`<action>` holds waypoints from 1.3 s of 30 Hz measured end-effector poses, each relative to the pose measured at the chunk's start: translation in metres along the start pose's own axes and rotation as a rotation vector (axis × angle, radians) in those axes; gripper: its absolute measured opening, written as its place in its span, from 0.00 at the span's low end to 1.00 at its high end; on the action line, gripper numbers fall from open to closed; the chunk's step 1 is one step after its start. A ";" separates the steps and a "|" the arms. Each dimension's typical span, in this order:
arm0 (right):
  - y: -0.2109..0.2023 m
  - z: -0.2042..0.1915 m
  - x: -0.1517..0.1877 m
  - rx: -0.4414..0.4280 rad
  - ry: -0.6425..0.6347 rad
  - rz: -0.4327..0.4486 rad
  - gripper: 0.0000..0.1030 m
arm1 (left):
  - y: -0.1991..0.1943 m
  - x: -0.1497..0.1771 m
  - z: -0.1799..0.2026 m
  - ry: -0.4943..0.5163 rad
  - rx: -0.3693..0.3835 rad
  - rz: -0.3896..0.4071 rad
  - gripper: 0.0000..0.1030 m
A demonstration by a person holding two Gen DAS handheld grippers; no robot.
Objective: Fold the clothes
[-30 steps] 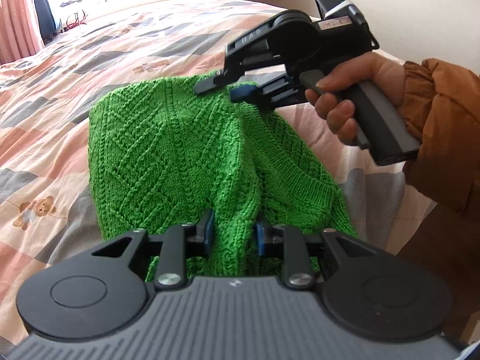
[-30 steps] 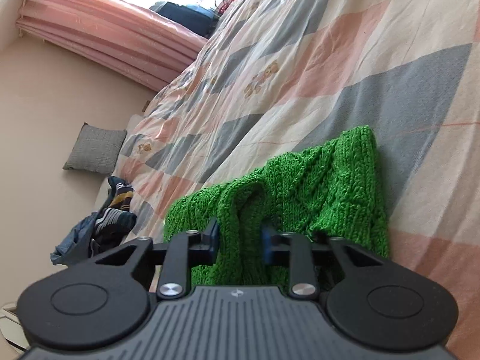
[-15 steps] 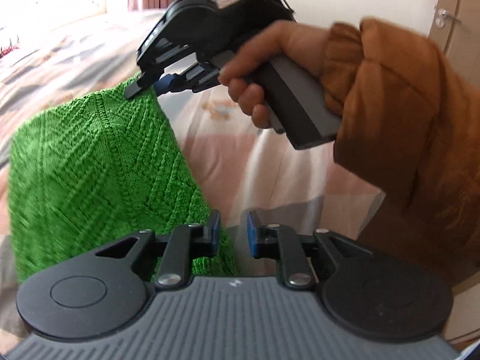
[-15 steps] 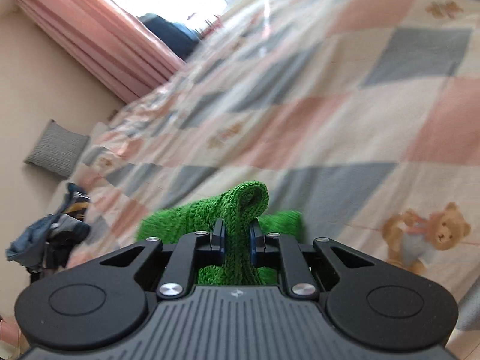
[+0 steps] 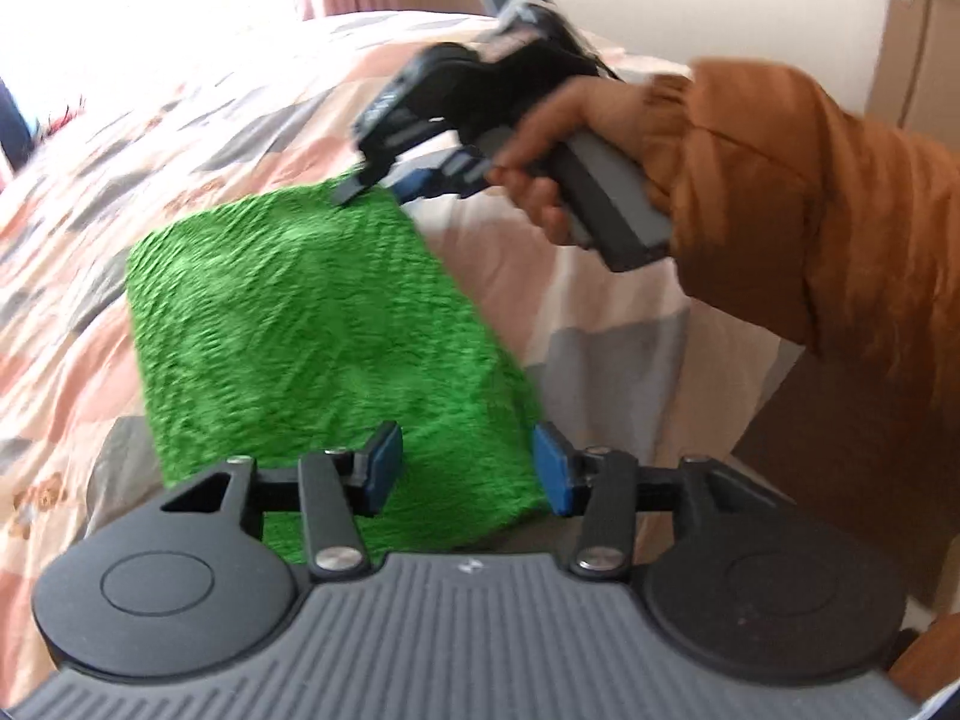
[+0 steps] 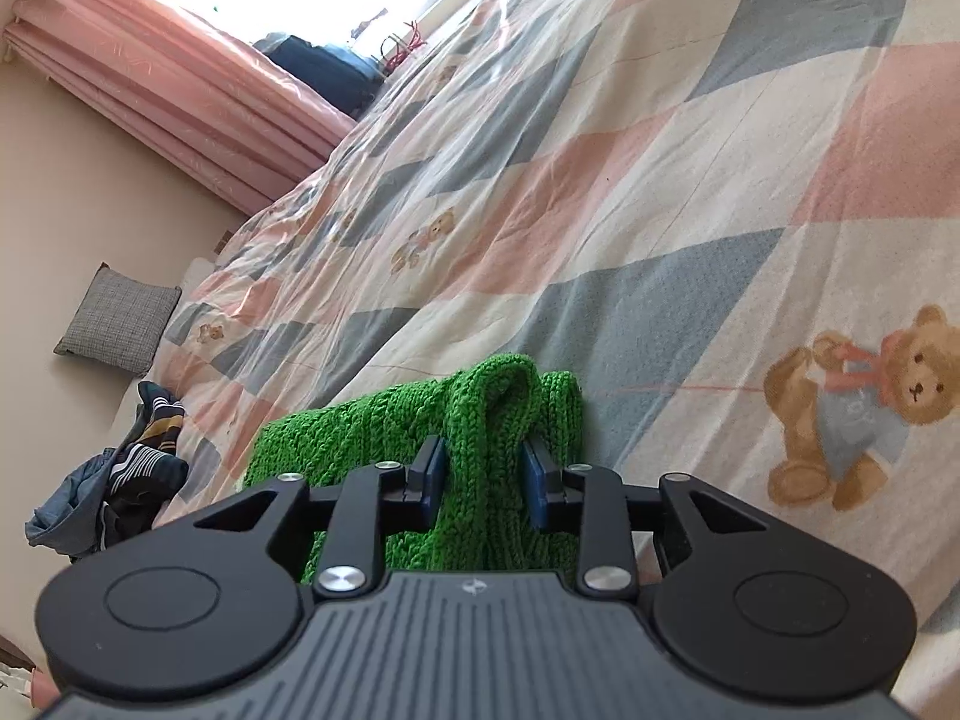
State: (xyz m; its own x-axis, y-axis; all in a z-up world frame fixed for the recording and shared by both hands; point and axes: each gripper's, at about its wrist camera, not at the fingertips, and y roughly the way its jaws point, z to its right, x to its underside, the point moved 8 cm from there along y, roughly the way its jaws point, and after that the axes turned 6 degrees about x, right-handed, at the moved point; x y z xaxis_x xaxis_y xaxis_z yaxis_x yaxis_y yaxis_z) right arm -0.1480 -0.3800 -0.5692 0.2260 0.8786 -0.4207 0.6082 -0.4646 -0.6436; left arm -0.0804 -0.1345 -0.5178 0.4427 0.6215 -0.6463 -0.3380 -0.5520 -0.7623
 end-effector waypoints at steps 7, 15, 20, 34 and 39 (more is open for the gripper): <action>-0.003 0.002 0.002 0.006 -0.008 -0.007 0.35 | 0.034 0.019 0.018 0.253 -0.195 -0.045 0.43; -0.009 -0.008 -0.006 0.013 -0.083 0.021 0.14 | 0.038 0.013 0.005 0.161 -0.185 -0.003 0.18; -0.021 -0.020 -0.020 0.060 -0.176 0.044 0.13 | 0.040 -0.008 0.000 0.050 -0.051 0.033 0.12; -0.001 0.006 0.001 0.135 -0.187 0.052 0.36 | 0.026 0.000 -0.005 0.022 0.019 0.012 0.17; -0.060 -0.007 0.009 0.153 -0.244 0.222 0.39 | -0.030 -0.005 -0.039 -0.092 -0.037 0.129 0.18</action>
State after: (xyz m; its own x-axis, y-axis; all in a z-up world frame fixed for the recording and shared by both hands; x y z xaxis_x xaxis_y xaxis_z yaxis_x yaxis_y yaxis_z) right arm -0.1772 -0.3435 -0.5292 0.1404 0.7106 -0.6894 0.4398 -0.6686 -0.5996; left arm -0.0398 -0.1427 -0.4906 0.3188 0.5918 -0.7403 -0.3551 -0.6496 -0.6723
